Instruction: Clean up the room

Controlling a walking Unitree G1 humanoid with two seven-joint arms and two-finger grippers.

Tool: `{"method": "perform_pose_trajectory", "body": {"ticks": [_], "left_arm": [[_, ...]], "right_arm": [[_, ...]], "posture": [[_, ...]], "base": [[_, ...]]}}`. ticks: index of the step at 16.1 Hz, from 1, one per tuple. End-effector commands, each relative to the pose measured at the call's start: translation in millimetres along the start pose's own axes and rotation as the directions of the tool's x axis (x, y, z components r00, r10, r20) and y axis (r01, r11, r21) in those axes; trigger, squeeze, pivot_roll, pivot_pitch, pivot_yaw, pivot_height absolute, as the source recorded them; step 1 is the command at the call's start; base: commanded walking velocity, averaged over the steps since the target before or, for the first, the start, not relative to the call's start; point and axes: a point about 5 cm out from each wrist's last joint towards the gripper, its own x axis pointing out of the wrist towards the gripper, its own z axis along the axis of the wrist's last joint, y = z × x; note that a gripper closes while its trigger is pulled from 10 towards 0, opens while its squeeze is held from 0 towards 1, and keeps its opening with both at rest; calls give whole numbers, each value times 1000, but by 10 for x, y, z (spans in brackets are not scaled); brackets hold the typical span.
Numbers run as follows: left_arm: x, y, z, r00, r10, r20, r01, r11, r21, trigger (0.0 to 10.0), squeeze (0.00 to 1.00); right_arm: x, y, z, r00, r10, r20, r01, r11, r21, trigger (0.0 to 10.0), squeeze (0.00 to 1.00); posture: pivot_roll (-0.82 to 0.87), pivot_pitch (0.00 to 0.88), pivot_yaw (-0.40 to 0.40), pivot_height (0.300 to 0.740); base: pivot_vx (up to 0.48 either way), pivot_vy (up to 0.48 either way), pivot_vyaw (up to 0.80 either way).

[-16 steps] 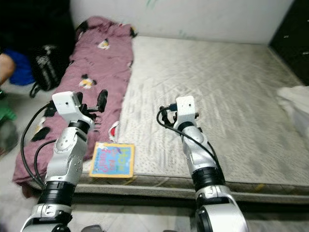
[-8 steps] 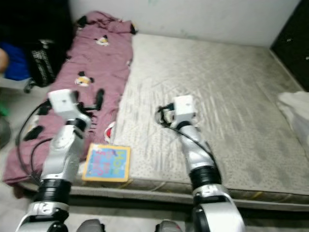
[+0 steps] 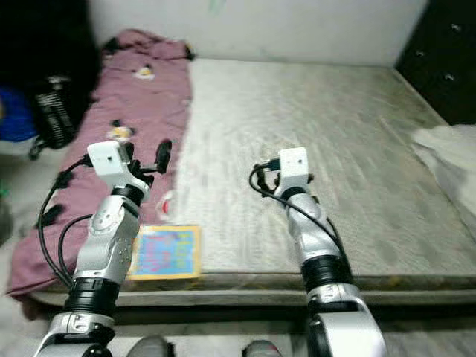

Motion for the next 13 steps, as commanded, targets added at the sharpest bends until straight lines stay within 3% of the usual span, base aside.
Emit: {"method": "perform_pose_trajectory", "body": {"ticks": [1, 9, 13], "left_arm": [[10, 25, 33, 1000, 9, 9, -9, 1000, 5, 10000, 0], [-24, 44, 7, 999, 38, -1, -38, 999, -12, 10000, 0], [-76, 43, -43, 999, 34, -23, -34, 999, -13, 10000, 0]], "right_arm": [[20, 48, 29, 1000, 23, 0, -23, 1000, -10, 10000, 0], [-10, 42, 14, 1000, 24, 1, -24, 1000, -8, 10000, 0], [-70, 39, -58, 1000, 19, -9, -19, 1000, 8, 10000, 0]], "posture": [[-8, 0, -36, 740], [-18, 0, -37, 740], [-21, 0, -31, 740]], "base": [[0, 480, 0], [0, 480, 0], [0, 83, 0]]}}
